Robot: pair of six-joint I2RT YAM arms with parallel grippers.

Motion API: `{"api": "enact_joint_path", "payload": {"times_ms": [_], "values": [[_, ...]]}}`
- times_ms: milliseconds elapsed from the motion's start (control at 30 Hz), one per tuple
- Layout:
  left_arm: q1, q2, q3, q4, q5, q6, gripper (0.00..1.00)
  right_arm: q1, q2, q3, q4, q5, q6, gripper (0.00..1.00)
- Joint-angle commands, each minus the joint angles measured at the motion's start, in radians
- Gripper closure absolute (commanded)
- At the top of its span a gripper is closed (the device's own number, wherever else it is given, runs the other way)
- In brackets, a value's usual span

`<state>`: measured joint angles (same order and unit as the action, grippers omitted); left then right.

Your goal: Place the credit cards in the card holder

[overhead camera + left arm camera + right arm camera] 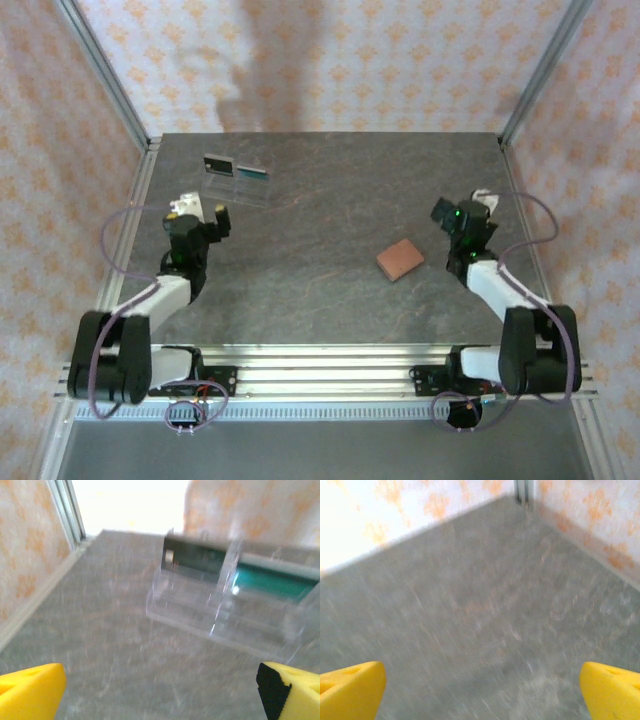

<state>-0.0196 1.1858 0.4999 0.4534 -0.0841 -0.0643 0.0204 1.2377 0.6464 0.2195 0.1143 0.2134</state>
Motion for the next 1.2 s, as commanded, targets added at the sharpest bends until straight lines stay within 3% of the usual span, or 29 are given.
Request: {"api": "enact_joint_path", "payload": {"times_ms": [0,100,267,333,467,667,900,1167], "values": [[0.003,-0.116,0.147,-0.440,0.067,-0.182,0.00,0.000,-0.044,0.093,-0.351,0.004,0.241,0.01],[0.002,-0.187,0.240,-0.639,0.182,-0.313,0.00,0.000,-0.047,0.150,-0.511,-0.043,0.315,0.01],[0.006,-0.242,0.327,-0.828,0.351,-0.516,0.00,0.001,0.010,0.243,-0.735,-0.293,0.329,0.00],[0.009,-0.228,0.326,-0.791,0.508,-0.517,0.00,0.001,0.057,0.257,-0.819,-0.355,0.327,0.00],[0.003,-0.180,0.354,-0.835,0.592,-0.492,0.00,0.013,0.128,0.258,-0.892,-0.478,0.316,0.01],[-0.028,-0.131,0.381,-0.875,0.531,-0.459,0.00,0.134,0.207,0.300,-0.897,-0.386,0.346,0.02],[-0.149,-0.017,0.442,-0.890,0.490,-0.408,0.01,0.368,0.403,0.458,-1.018,-0.044,0.568,0.01],[-0.171,0.047,0.453,-0.882,0.499,-0.419,0.01,0.401,0.490,0.485,-1.015,-0.025,0.635,0.00]]}}
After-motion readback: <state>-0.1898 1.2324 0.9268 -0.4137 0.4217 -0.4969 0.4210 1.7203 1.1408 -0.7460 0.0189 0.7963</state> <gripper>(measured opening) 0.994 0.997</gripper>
